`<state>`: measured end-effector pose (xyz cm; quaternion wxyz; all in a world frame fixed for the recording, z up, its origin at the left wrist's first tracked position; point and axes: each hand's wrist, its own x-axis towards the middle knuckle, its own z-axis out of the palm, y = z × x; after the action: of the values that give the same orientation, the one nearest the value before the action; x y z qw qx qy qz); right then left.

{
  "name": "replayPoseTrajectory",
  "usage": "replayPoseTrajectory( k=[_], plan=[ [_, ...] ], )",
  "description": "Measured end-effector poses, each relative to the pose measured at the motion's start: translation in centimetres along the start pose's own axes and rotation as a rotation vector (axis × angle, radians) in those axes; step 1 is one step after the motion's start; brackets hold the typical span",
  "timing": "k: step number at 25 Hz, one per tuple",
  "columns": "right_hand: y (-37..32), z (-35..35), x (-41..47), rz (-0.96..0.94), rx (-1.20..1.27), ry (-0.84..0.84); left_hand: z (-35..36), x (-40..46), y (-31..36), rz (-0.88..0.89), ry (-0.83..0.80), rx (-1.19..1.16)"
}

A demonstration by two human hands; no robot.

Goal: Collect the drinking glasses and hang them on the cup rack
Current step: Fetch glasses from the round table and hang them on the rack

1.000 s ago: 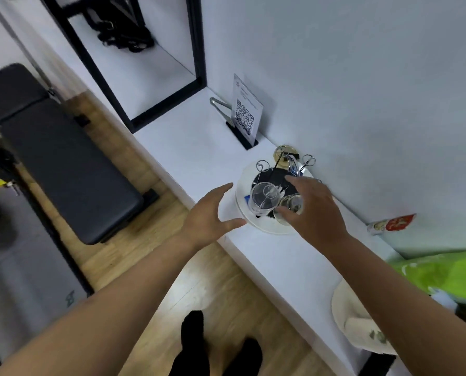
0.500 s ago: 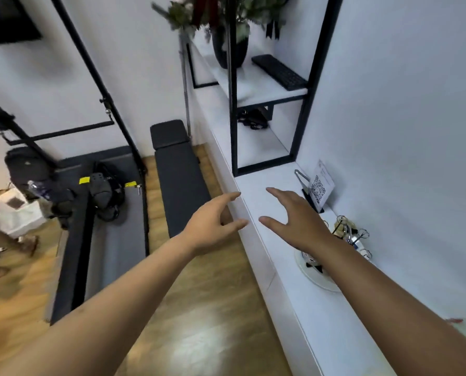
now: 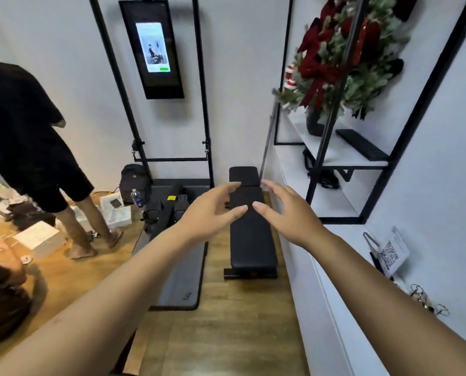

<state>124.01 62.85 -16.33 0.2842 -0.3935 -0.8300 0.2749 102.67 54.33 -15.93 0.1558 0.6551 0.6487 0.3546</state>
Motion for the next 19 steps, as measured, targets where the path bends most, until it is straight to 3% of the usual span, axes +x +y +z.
replayPoseTrajectory(
  k=[11,19],
  plan=[
    [-22.8,15.9,-2.7,-0.385,0.138,-0.322,-19.9,-24.4,-5.4,-0.36,0.306,0.127],
    [-35.0,24.7,-8.9,-0.681,0.173,-0.602,-24.7,-43.3,-3.2,-0.705,0.611,0.208]
  ],
)
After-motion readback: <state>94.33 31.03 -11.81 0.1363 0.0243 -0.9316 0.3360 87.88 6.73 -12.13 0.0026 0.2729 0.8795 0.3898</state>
